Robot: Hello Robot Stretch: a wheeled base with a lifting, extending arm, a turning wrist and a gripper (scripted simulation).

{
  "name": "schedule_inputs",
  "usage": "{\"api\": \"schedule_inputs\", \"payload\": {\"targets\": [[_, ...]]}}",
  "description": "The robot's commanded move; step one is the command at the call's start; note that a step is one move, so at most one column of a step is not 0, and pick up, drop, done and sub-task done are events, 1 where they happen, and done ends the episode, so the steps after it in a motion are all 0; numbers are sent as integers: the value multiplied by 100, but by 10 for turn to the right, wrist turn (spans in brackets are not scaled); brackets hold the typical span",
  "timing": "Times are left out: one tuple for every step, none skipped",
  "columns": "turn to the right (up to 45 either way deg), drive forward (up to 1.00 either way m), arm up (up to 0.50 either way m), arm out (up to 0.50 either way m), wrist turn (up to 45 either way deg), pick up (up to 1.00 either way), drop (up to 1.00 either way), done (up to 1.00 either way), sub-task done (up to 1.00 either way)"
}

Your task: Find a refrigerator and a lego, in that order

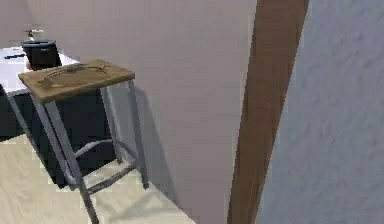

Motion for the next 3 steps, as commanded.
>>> {"api": "schedule_inputs", "payload": {"targets": [[-420,0,0,0,0,0,0,0,0],[0,50,0,0,0,0,0,0,0],[-330,0,0,0,0,0,0,0,0]]}}
